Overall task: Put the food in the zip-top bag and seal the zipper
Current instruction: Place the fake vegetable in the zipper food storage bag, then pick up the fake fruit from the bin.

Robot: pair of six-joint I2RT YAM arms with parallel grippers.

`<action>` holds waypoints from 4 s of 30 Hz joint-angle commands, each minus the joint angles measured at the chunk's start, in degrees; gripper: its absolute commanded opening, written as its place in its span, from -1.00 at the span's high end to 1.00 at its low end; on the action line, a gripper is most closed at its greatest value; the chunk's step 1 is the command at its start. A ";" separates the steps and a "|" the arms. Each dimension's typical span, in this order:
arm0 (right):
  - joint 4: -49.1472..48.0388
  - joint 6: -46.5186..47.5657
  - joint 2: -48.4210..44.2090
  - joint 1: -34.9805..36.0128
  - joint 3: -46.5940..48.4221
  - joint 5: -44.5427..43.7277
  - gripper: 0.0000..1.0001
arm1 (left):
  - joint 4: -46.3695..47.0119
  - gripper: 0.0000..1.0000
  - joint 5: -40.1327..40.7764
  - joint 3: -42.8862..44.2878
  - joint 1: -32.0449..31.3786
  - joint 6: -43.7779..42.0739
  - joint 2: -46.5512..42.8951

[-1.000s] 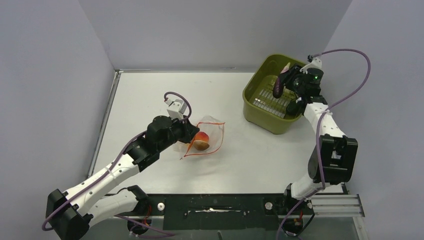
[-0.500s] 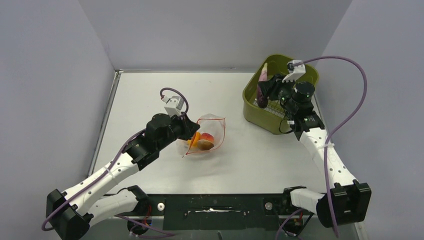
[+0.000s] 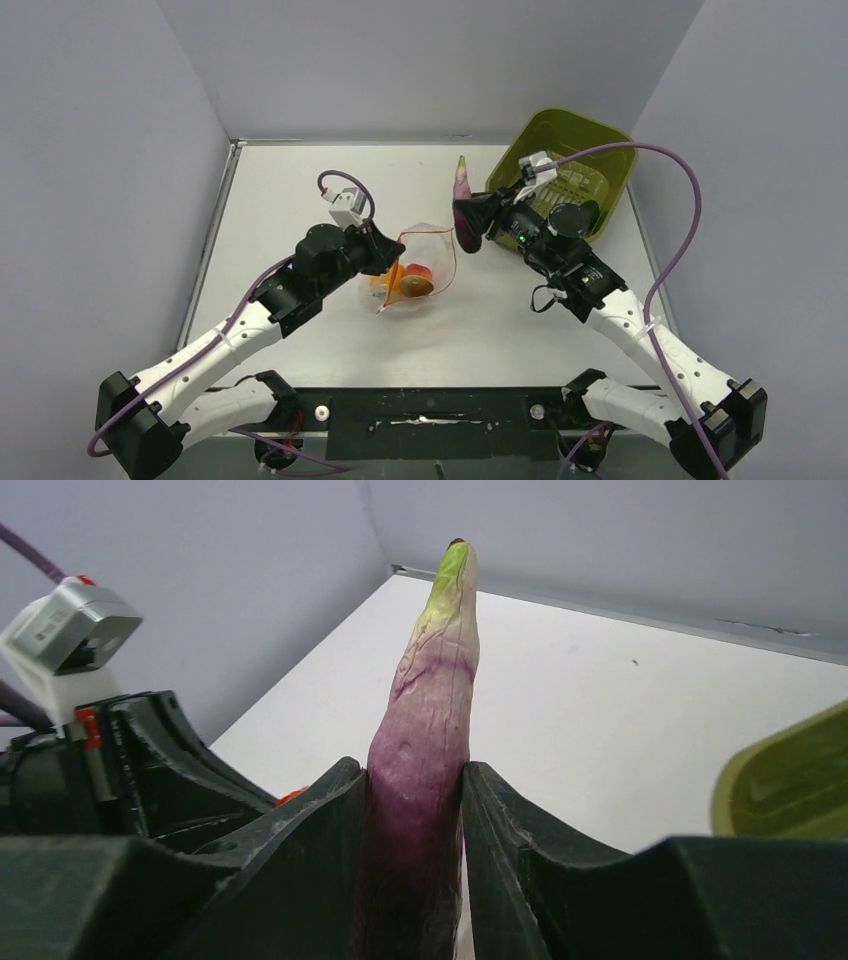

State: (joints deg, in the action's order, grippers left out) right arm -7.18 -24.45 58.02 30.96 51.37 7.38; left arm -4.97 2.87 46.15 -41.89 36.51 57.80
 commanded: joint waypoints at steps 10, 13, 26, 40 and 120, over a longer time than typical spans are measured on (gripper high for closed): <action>-14.99 4.23 2.74 13.50 -3.06 -5.15 0.60 | 7.54 1.00 -1.25 2.00 0.35 3.11 -0.23; -17.42 7.08 3.02 15.19 -5.05 -4.91 0.58 | 7.85 1.00 -1.54 1.75 0.38 3.32 -0.10; -22.42 12.91 4.26 16.48 -12.68 0.18 0.50 | 8.58 1.00 -2.31 1.70 0.47 3.99 -0.22; -15.30 40.60 1.59 16.53 -15.95 12.47 0.46 | 9.27 1.00 -7.13 0.63 0.49 1.60 -1.11; 23.38 16.76 3.16 16.13 13.58 -5.89 -0.34 | 2.68 1.00 -4.61 -2.47 0.93 -11.18 -2.07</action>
State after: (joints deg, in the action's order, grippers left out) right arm 10.63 3.66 60.25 47.35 57.93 11.31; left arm -4.51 0.08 44.51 -41.15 29.30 56.18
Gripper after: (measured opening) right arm 0.673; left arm 0.016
